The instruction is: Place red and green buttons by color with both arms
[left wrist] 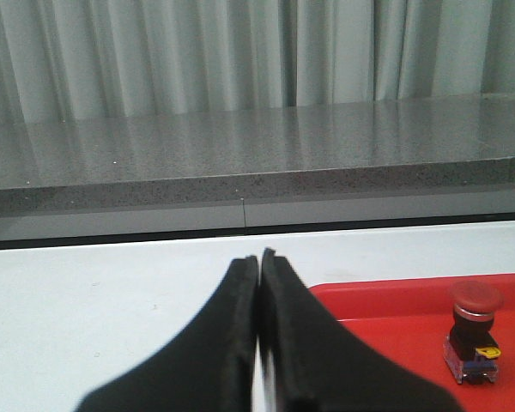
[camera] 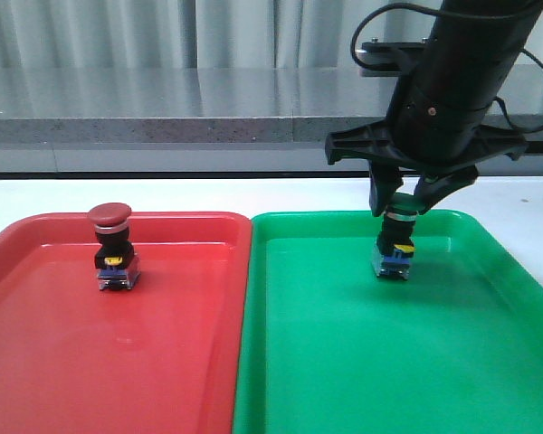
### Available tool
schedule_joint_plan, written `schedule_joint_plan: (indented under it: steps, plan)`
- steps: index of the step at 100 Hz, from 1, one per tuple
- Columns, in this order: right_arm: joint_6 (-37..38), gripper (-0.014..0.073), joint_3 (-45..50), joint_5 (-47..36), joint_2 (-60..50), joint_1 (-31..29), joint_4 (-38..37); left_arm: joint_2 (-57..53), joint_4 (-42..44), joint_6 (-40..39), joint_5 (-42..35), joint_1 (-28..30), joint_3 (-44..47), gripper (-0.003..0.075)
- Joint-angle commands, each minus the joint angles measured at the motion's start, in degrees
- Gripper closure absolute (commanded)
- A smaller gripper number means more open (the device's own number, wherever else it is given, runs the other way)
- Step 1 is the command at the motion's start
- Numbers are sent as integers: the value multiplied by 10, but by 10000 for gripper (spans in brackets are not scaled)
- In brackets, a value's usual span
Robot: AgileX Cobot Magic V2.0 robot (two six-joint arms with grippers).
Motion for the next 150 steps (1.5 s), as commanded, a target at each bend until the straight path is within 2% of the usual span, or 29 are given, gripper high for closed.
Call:
schedule_joint_plan:
  steps: [1, 20, 32, 70, 103, 123, 138, 150]
  plan:
    - [-1, 277, -13, -20, -26, 2, -13, -19, -3, -1, -44, 0, 16, 739]
    - [-1, 64, -13, -17, -26, 2, -13, -19, -3, -1, -44, 0, 16, 739]
    - [-1, -3, -13, -17, -26, 2, -13, -19, -3, -1, -44, 0, 16, 739]
    - [-1, 2, -14, -28, -96, 2, -47, -19, -3, -1, -44, 0, 16, 739]
    - [19, 2, -12, -17, -234, 1, -151, -19, -3, -1, -44, 0, 16, 739]
    - [106, 2, 40, -18, -336, -2, -283, -19, -3, -1, -44, 0, 16, 739]
    - [187, 2, 123, -20, -420, -12, -370, -19, -3, -1, -44, 0, 16, 739]
    - [230, 2, 195, -20, -496, -12, -409, -19, -3, -1, -44, 0, 16, 739]
